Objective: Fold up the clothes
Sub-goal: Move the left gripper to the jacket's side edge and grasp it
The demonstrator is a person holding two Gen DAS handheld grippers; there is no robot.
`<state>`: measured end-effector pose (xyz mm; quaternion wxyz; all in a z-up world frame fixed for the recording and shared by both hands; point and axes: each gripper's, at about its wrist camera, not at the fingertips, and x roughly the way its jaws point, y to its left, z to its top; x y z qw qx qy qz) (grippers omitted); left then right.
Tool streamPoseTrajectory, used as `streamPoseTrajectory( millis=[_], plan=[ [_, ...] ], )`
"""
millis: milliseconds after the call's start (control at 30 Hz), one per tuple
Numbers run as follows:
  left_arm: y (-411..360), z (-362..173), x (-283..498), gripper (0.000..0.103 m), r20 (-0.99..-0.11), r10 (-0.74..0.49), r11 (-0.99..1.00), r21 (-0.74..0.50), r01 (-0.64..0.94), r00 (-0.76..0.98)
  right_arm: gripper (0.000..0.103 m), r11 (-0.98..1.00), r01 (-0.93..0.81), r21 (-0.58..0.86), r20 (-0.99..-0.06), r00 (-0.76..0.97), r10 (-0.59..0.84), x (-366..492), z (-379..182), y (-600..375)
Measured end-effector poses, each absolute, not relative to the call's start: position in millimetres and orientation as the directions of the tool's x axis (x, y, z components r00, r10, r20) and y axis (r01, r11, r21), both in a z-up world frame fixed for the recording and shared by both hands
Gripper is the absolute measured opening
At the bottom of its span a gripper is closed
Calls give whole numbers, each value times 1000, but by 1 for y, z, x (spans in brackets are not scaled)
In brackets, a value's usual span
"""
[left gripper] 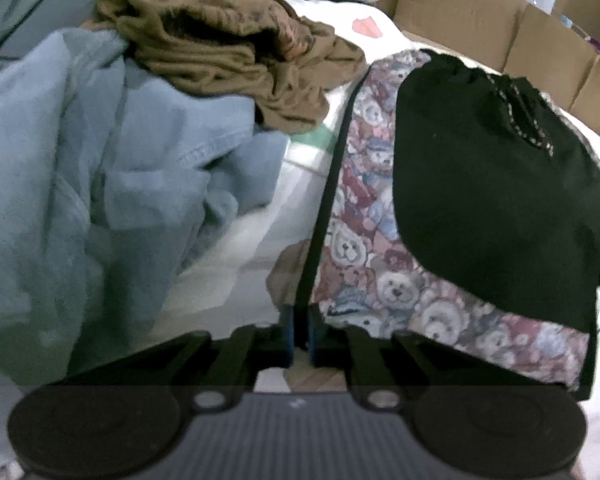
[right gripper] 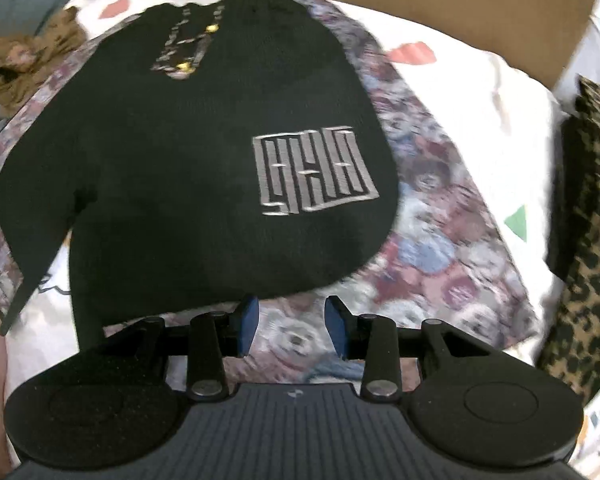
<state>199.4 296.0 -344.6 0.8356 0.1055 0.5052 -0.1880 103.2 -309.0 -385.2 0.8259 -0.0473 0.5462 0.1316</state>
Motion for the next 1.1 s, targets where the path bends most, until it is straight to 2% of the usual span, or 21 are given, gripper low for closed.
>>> streamPoseTrajectory(
  millis=[333, 600, 833, 1100],
  plan=[
    [257, -276, 195, 6, -878, -247, 882, -28, 471, 410, 41, 927, -375, 25, -933, 325, 157, 82, -410, -291],
    [207, -229, 192, 5, -854, -346, 865, -130, 485, 389, 41, 898, -439, 20, -951, 268, 152, 68, -408, -291],
    [159, -201, 187, 5, -843, -416, 825, -191, 532, 342, 41, 914, -394, 99, -935, 277, 221, 69, -394, -307],
    [102, -188, 186, 5, -830, -489, 800, -304, 517, 268, 41, 904, -336, 264, -849, 364, 383, 85, -360, -325]
  ],
)
